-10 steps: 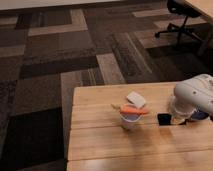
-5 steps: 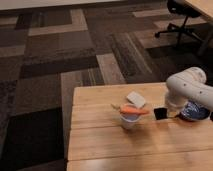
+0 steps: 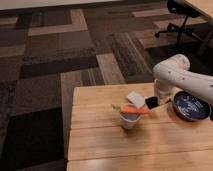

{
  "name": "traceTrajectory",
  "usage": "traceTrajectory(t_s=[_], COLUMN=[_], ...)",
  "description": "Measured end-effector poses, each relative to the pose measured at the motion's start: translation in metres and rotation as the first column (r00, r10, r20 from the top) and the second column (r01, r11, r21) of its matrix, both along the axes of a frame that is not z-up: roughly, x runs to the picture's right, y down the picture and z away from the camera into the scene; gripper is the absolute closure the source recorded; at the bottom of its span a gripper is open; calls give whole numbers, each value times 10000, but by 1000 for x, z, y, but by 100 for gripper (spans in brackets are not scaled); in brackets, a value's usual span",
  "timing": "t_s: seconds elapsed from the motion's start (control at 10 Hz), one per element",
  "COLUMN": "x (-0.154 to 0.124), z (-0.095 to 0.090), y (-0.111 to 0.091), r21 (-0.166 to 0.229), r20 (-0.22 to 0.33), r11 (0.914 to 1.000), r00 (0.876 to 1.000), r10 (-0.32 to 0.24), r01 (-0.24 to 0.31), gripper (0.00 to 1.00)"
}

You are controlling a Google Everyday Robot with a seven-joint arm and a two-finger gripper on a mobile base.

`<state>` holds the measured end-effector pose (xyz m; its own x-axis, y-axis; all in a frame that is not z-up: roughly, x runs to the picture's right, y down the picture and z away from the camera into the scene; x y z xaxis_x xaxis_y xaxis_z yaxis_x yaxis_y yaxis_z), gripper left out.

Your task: Place the eraser on the white sponge

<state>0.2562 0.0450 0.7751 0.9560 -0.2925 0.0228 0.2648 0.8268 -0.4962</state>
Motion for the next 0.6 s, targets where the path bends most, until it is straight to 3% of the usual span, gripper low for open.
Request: traceTrajectory(t_s=[0.2,0.6], x=[-27,-52], z=[11,29], y=[-9,-7], r21=[0,-205], r20=[496,1126], r11=[9992,9971], r00=[9980,9911], r10=[-402,-710], r01=[403,737], gripper=[96,96])
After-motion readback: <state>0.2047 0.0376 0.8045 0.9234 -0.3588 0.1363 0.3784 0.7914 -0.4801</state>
